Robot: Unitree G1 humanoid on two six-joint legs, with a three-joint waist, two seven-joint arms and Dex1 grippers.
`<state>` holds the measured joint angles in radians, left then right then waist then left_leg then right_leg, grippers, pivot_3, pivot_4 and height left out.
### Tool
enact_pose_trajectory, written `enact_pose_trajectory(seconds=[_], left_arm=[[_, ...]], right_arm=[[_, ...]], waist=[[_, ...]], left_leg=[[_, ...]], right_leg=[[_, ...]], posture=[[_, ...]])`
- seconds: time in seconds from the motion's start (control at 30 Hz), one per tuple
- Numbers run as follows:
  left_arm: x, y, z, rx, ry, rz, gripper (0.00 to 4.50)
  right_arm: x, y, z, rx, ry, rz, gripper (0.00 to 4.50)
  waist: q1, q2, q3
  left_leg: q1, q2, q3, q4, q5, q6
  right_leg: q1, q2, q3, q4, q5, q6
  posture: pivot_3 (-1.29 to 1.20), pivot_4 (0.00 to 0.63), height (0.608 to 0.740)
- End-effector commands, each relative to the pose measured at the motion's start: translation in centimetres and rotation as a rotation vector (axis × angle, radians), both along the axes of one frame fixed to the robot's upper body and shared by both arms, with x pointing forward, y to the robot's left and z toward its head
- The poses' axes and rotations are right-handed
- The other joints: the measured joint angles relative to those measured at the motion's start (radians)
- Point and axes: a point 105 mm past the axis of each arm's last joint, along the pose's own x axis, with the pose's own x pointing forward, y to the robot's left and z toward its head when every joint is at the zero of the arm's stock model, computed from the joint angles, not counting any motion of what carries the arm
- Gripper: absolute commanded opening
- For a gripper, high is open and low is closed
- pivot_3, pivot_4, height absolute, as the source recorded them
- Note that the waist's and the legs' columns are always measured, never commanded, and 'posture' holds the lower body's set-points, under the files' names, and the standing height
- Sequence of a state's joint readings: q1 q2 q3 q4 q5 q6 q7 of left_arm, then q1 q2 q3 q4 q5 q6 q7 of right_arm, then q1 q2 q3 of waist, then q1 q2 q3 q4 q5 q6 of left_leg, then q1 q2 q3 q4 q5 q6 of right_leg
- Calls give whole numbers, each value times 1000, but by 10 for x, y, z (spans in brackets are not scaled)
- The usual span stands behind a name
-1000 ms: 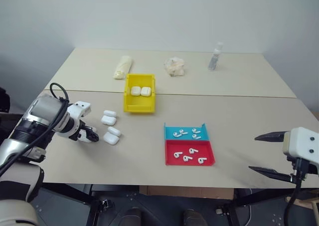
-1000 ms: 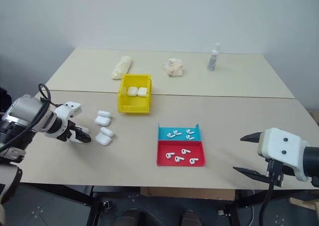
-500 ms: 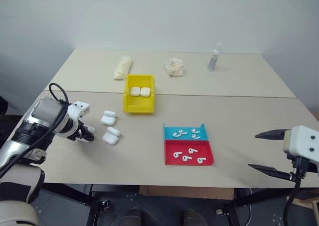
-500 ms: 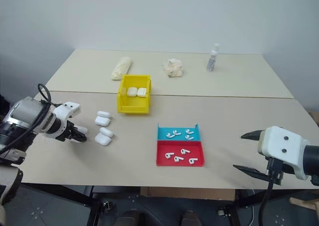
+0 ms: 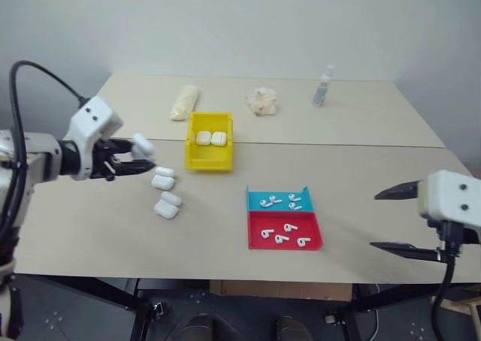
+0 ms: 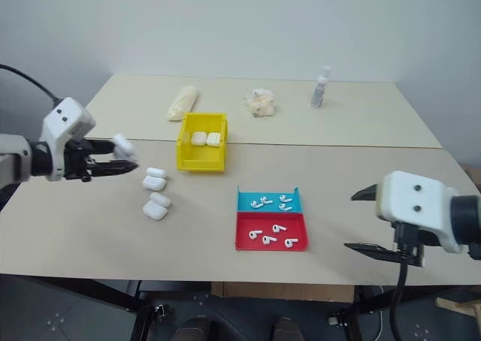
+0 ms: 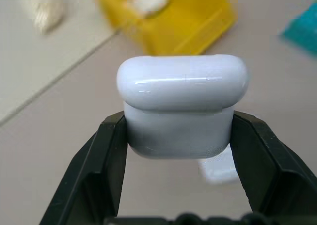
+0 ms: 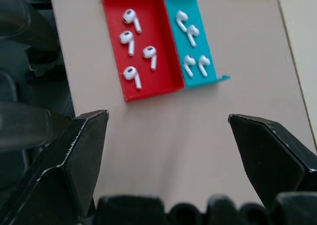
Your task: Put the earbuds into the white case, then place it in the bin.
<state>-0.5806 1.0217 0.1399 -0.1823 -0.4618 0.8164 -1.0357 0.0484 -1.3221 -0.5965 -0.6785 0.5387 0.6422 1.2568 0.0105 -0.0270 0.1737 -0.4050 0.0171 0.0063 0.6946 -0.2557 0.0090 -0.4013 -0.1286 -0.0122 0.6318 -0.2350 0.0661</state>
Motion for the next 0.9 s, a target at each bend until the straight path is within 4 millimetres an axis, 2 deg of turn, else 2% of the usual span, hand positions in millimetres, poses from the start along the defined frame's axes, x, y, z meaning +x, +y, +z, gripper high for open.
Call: enact_pose_trajectory(seconds=[0.03,0.07,0.17,0.23,0.33,0.57,0.67,0.77,0.9], left_arm=[[-8,-23,26,-157,-337,-180,2770],[-9,-28,25,-203,-403,-222,2770],[-15,-42,14,-308,-460,-312,2770],[-20,-50,5,-376,-444,-348,2770],[-30,-60,-12,-407,-410,-410,2770],[-40,-73,-47,-408,-293,-487,2770],[-40,-77,-50,-415,-293,-506,2770],[-39,-83,-52,-425,-301,-518,2770],[-38,-88,-54,-423,-298,-511,2770]], right_arm=[[1,19,-1,-23,40,74,4500],[2,25,-2,-31,48,93,4500],[7,37,-7,-66,58,130,4500],[10,45,-12,-82,66,148,4110],[16,57,-19,-105,69,174,3250],[28,78,-34,-231,60,255,3250],[31,86,-39,-258,78,290,3250],[43,90,-54,-318,91,305,2656],[57,85,-69,-402,95,286,2656]], waist=[[2,1,-1],[1,0,0],[-1,-1,0],[-5,-1,0],[-14,-1,0],[-22,-1,0],[-21,-1,0],[-23,-1,-1],[-21,-1,-1]], left_leg=[[0,0,1,0,0,0],[-1,0,0,1,0,0],[-3,0,1,1,0,0],[-3,-1,1,1,0,0],[-3,-1,1,1,0,0],[-2,-1,-1,1,0,0],[-2,-1,-1,0,0,0],[-2,-1,-1,1,0,0],[-3,-1,-1,1,0,0]], right_leg=[[0,0,1,0,0,0],[0,-1,0,0,0,0],[-2,-1,0,-1,1,0],[-3,-1,1,-2,1,0],[-3,-1,2,-2,1,0],[-3,0,1,0,1,0],[-3,0,0,0,1,0],[-3,0,1,0,1,0],[-4,0,0,0,1,0]], posture=[[0,150,740],[0,150,740],[0,150,740],[0,150,740],[0,150,740],[0,150,740],[0,150,740],[0,150,740],[0,150,740]])
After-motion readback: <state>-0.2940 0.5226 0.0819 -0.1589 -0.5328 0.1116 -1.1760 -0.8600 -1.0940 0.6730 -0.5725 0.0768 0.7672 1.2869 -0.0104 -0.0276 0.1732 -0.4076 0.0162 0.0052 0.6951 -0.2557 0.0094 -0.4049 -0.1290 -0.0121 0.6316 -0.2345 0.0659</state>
